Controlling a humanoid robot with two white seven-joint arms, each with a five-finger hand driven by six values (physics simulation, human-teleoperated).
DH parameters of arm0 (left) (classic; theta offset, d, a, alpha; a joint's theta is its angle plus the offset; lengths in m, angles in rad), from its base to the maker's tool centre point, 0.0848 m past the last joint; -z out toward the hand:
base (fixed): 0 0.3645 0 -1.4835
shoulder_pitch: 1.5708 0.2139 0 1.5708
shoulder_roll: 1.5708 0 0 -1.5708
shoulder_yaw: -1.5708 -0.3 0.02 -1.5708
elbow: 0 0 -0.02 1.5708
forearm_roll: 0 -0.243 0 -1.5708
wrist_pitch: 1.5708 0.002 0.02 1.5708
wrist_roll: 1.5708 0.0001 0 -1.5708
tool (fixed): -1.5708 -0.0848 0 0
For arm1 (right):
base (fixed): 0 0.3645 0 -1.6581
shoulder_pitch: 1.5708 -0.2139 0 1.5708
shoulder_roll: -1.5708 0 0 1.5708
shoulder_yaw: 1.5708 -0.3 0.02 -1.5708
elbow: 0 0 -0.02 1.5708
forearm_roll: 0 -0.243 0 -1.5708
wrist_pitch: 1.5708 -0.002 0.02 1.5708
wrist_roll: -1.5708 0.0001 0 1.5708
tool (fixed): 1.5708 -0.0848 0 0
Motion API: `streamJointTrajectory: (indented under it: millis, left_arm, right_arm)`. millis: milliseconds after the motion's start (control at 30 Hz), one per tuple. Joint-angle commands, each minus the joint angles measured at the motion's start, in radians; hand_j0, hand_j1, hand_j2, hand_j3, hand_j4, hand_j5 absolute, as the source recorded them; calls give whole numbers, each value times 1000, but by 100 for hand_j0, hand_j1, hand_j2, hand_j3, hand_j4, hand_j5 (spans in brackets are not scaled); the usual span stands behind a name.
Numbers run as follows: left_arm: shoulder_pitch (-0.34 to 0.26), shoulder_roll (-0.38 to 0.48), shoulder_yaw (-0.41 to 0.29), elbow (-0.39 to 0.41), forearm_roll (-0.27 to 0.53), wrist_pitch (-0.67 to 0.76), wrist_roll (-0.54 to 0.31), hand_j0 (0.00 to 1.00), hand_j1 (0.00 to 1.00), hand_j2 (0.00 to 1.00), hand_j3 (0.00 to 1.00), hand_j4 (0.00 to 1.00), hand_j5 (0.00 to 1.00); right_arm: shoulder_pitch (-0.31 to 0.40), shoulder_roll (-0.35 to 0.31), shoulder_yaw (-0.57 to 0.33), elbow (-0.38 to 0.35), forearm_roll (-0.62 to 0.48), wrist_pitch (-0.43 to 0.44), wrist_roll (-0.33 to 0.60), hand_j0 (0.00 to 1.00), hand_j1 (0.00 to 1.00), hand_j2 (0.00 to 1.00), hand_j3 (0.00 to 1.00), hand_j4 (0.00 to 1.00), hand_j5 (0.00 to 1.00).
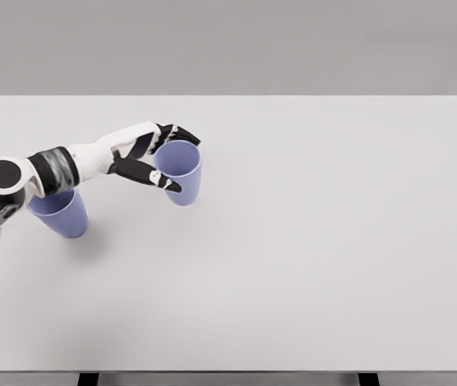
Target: Place the right cup on the left cup with left arm
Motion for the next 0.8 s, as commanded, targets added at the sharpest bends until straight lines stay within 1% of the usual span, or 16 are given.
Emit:
streamJointTrajectory:
  millis: [0,300,367,467,567,633,700,767]
  left_arm:
    - [0,22,9,-25,13,0,-1,69,69,69,69,69,69]
    - [0,91,32,-80,56,-2,-1,69,69,69,69,69,69]
    - [5,107,47,-97,65,-2,-1,69,69,69,69,69,69]
    - [5,137,52,-109,82,-2,-1,69,69,69,69,69,69]
    - [5,147,52,-113,84,-3,-1,69,69,69,69,69,69]
    - [5,148,67,-123,88,-3,-1,69,69,69,69,69,69]
    - [6,177,72,-129,94,-3,-1,69,69,69,69,69,69]
    - [6,183,75,-136,105,-3,-1,69,69,69,69,69,69]
  right_arm:
    - [0,0,0,0,0,0,0,100,100,100,100,100,100]
    - [0,0,0,0,0,0,0,100,100,100,100,100,100]
    - [0,0,0,0,0,0,0,100,100,100,100,100,100]
    - [0,0,0,0,0,0,0,100,100,100,100,100,100]
    - [0,0,0,0,0,0,0,100,100,100,100,100,100]
    - [0,0,0,0,0,0,0,100,100,100,100,100,100]
    - [0,0,0,0,0,0,0,100,100,100,100,100,100]
    - [0,0,0,0,0,0,0,100,100,100,100,100,100]
